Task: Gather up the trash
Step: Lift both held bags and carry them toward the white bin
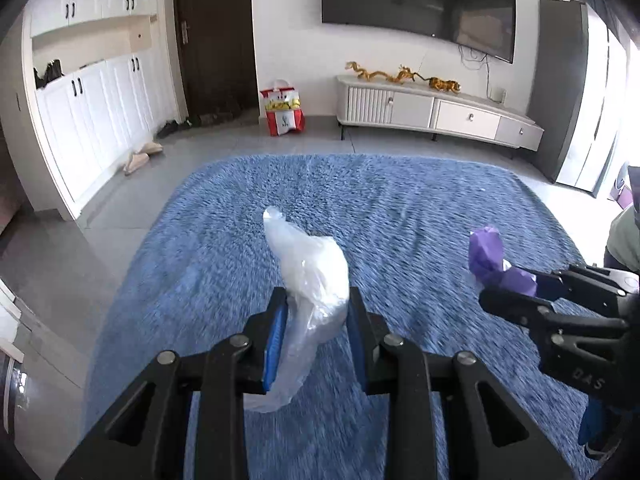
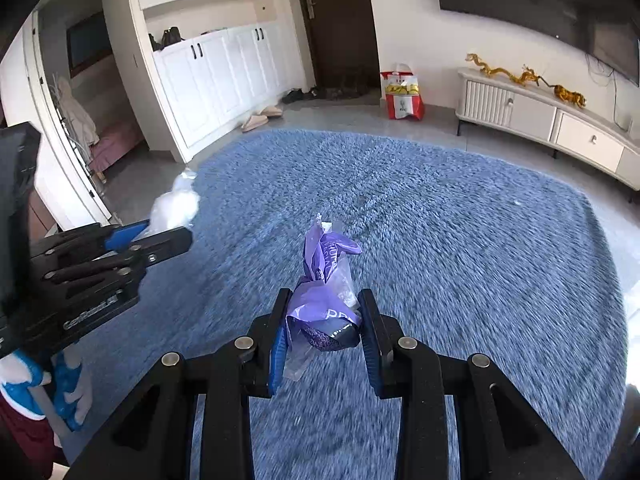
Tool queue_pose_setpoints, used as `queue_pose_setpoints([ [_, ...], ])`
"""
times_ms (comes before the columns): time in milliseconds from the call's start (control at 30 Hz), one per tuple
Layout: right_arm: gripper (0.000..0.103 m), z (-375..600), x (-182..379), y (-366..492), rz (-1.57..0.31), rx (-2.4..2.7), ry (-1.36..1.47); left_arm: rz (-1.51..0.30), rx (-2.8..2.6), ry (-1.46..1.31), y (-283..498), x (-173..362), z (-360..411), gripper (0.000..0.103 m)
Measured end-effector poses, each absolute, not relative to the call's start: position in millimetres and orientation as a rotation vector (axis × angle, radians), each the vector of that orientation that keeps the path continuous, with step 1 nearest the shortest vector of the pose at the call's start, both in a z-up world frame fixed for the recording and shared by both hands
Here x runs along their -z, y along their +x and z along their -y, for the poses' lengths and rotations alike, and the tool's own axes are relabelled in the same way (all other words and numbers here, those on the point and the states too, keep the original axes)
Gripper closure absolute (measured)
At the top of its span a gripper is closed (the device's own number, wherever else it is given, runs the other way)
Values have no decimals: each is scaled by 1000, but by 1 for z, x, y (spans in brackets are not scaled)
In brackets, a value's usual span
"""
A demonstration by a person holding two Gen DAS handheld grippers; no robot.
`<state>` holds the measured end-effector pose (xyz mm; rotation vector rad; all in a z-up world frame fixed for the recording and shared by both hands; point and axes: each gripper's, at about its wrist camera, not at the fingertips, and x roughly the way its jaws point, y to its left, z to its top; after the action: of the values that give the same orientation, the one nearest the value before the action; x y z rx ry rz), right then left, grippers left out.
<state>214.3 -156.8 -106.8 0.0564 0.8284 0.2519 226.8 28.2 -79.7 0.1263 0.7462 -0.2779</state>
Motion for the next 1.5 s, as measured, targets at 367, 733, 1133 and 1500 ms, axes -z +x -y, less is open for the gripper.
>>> queue_pose_setpoints([
  [367, 71, 150, 78, 146, -783, -237, 13, -681, 245, 109, 154, 48, -38, 75],
  [733, 71, 164, 57, 94, -738, -217, 15, -646, 240, 110, 103, 32, -36, 75],
  [1133, 71, 198, 43, 61, -690, -173, 48, -620, 259, 141, 71, 22, -13, 75],
  [1500, 71, 225, 49, 46, -680, -158, 84, -624, 274, 187, 58, 23, 13, 75],
])
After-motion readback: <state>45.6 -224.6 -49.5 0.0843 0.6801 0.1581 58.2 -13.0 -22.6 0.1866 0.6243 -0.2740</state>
